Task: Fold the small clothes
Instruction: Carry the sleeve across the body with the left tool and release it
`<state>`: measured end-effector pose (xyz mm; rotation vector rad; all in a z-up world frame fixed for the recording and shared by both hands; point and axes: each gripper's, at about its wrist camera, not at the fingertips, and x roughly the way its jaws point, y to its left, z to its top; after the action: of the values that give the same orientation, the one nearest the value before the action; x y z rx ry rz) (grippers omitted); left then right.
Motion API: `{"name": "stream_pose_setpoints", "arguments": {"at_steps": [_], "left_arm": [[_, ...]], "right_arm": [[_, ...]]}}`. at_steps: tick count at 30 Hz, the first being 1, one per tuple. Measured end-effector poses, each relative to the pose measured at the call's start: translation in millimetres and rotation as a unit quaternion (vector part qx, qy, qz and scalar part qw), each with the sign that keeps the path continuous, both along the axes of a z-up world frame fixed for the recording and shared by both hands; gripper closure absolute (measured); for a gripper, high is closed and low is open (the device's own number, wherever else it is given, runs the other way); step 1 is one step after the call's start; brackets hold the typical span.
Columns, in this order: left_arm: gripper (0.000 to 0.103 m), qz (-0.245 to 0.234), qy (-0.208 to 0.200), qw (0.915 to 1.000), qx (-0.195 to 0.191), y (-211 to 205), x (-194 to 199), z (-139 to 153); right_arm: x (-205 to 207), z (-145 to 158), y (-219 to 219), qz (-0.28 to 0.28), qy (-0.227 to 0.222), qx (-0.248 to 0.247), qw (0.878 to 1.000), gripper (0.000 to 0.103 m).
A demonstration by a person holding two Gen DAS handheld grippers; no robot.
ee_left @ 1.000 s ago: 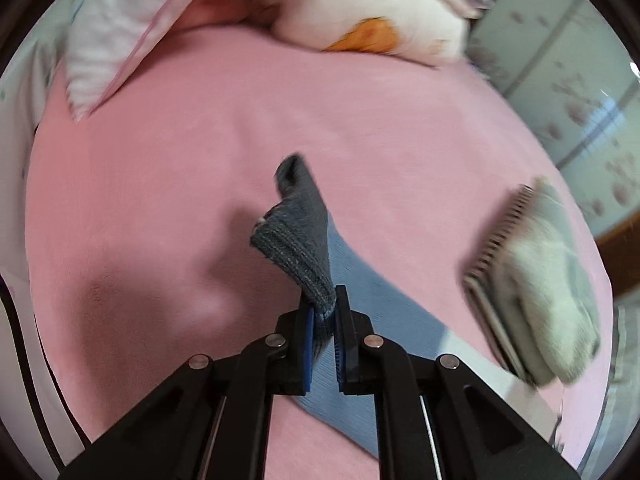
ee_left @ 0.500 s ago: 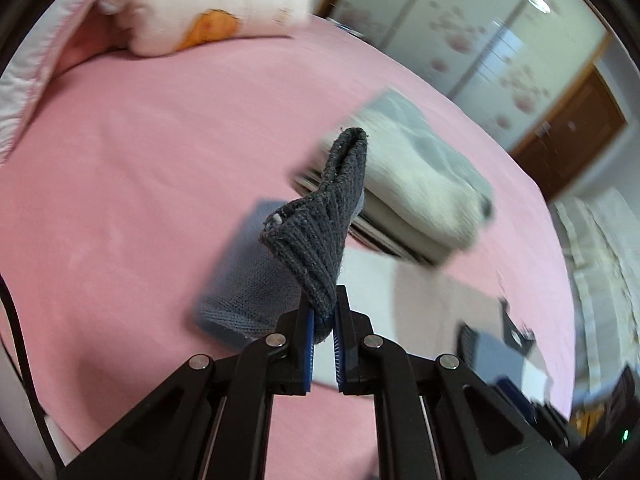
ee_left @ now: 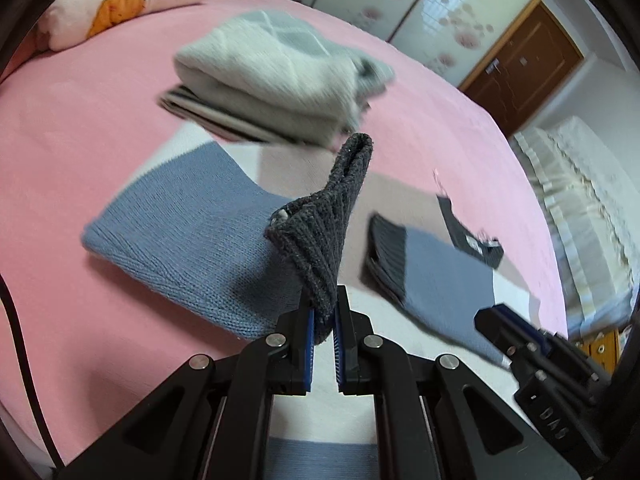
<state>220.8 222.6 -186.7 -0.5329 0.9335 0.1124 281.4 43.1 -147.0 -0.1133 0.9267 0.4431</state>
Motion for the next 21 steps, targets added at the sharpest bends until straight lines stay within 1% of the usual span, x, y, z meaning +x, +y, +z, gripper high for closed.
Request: {"name": "stream_pose_setpoints", "arguments": {"at_steps": [3, 7, 9, 11, 13, 16, 20, 21], "left_arm": [[0.097, -0.007, -0.004, 0.9999, 0.009, -13.3, 3.6, -14.2], [0.097, -0.007, -0.02, 0.9995, 0.024, -16.9, -8.2, -23.4], [0.097, -0.011, -0.025, 0.999, 0.036, -23.4, -7.3, -29.2], [0.096, -0.018, -0.025, 0.9983, 0.05, -28.7, -7.6, -32.4], [0.096, -0.025, -0.023, 0.9976, 0.061, -32.0, -6.3, -35.3], [0.096, -0.027, -0.02, 0.9973, 0.065, -34.2, -5.6, -40.7], [0.088, -0.02, -0.022, 0.9984, 0.048, -30.4, -8.9, -44.0], [0.082, -0.02, -0.023, 0.9986, 0.042, -29.5, -9.9, -44.4]], "right_arm": [[1.4, -5.4, -10.4, -0.001, 0.015, 0.005, 1.0, 0.083], [3.8, -7.0, -13.5, 0.004, 0.032, 0.02, 0.999, 0.083], [7.2, -6.0, -12.7, 0.012, 0.045, 0.041, 0.998, 0.077], [11.1, -4.7, -11.0, 0.019, 0.062, 0.071, 0.995, 0.06], [15.1, -3.2, -7.0, 0.025, 0.074, 0.091, 0.993, 0.058], [21.1, -1.9, 1.9, 0.032, 0.09, 0.108, 0.99, 0.057], [34.6, -9.9, 15.1, 0.039, 0.132, 0.131, 0.982, 0.054], [38.1, -14.1, 17.7, 0.037, 0.144, 0.135, 0.98, 0.054]]}}
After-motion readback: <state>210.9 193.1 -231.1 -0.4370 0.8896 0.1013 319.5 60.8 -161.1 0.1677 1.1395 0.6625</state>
